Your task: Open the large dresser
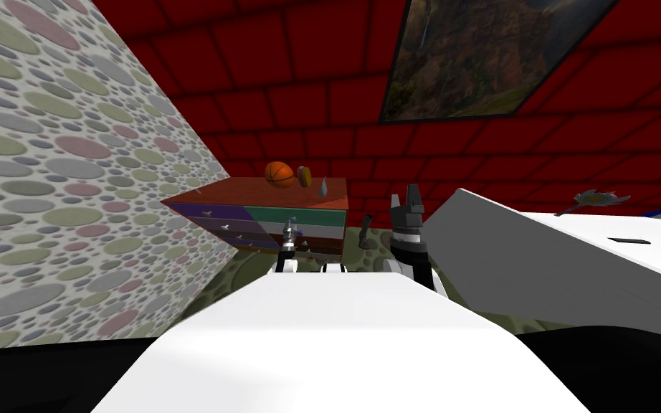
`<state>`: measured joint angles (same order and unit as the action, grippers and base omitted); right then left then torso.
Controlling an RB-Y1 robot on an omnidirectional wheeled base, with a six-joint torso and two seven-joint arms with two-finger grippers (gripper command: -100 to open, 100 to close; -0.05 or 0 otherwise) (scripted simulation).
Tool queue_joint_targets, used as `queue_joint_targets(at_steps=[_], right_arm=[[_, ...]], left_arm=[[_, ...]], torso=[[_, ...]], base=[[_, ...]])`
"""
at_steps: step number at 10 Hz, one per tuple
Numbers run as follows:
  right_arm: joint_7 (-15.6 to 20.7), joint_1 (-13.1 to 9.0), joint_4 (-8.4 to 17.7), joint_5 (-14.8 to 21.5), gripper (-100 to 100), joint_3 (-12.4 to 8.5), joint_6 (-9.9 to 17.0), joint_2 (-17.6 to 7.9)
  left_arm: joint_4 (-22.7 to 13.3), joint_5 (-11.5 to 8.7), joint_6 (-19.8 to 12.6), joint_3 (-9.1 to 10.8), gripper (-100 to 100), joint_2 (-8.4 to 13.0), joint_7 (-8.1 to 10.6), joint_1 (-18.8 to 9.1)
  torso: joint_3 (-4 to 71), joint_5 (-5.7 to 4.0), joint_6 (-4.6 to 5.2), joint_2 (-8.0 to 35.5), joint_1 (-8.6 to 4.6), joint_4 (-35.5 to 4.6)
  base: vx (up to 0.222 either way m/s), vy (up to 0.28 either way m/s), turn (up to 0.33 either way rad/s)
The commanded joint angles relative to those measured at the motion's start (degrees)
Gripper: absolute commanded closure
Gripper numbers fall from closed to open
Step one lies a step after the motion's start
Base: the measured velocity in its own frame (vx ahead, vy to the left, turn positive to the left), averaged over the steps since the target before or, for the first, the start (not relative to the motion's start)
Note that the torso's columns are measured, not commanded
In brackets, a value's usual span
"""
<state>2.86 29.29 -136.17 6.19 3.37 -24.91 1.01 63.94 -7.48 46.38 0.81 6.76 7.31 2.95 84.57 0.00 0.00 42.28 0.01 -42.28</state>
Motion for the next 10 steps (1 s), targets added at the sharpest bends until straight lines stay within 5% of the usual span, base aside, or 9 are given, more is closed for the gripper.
queue_joint_targets(at_steps=[1, 5, 9, 10], right_arm=[[0.0, 0.0, 0.0, 0.0, 0, 0.0, 0.0, 0.0], [0.0, 0.0, 0.0, 0.0, 0, 0.0, 0.0, 0.0], [0.0, 0.0, 0.0, 0.0, 0, 0.0, 0.0, 0.0], [0.0, 0.0, 0.0, 0.0, 0, 0.0, 0.0, 0.0]], left_arm=[[1.1, -0.4, -2.8, 0.42, -100, -0.2, -0.19, -0.9], [1.8, -1.1, -6.8, 1.09, -100, -3.3, -0.49, -2.6], [2.3, -1.2, -8.1, 1.38, -100, -2.5, -0.52, -3.8], [1.6, -1.1, -6.6, 1.12, 100, -2.6, -0.35, -2.8]], torso=[[0.0, 0.00, 0.00, 0.0, 0.00, 0.0], [0.0, 0.00, 0.00, 0.0, -0.02, 0.0], [0.1, 0.01, 0.00, -0.2, 0.01, 0.0], [0.0, 0.00, -0.01, 0.0, 0.00, 0.0]], base=[[-0.039, -0.026, 0.026], [-0.040, -0.024, 0.033], [0.016, -0.006, 0.010], [-0.011, 0.001, -0.028]])
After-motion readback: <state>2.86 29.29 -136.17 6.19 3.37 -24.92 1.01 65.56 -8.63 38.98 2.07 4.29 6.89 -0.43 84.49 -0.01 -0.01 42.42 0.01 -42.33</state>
